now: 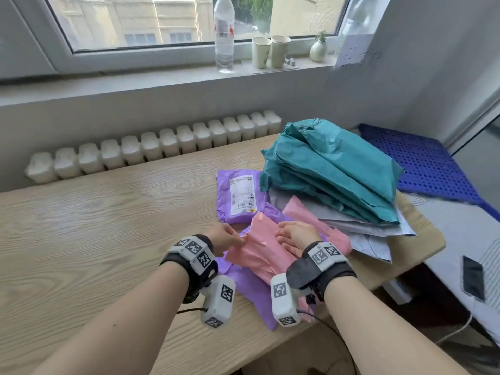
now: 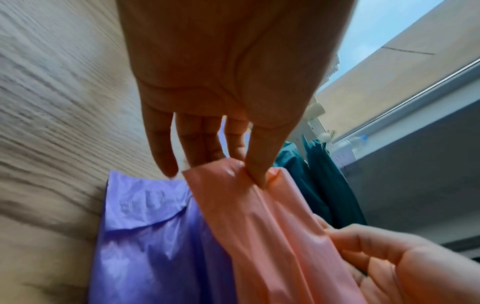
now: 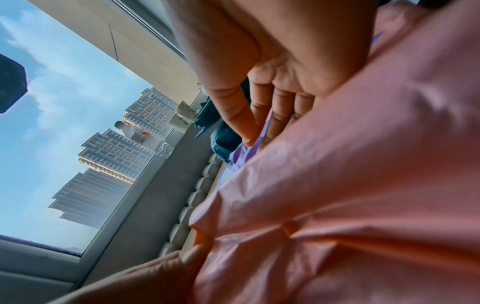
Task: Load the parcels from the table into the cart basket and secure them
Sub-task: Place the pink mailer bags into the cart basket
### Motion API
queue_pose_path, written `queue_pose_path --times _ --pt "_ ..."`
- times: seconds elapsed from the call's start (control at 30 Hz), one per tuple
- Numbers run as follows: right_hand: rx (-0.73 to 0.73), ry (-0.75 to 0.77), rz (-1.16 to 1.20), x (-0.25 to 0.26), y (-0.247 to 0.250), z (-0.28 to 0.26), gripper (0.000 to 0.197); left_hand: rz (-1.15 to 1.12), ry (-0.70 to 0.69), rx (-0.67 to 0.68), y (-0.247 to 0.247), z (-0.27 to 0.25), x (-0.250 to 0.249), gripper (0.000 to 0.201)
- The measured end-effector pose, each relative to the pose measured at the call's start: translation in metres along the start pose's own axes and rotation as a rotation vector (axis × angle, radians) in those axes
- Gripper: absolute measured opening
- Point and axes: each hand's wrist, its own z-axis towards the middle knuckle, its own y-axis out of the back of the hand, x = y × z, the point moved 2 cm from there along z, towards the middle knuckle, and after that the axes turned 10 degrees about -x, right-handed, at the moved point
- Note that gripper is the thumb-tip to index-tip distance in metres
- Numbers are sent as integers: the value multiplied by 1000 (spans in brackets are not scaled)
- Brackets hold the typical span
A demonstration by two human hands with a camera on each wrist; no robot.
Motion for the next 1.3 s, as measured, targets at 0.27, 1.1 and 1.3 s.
queue_pose_path --times 0.27,1.1,1.3 --pt "112 91 -39 26 -35 -14 26 -567 91 -142 65 -22 -11 17" --pt "608 285 -324 61 -229 -163 23 -659 261 -692 280 -136 115 30" --pt "416 432 -592 53 -261 -195 36 -606 258 -762 314 -163 144 23"
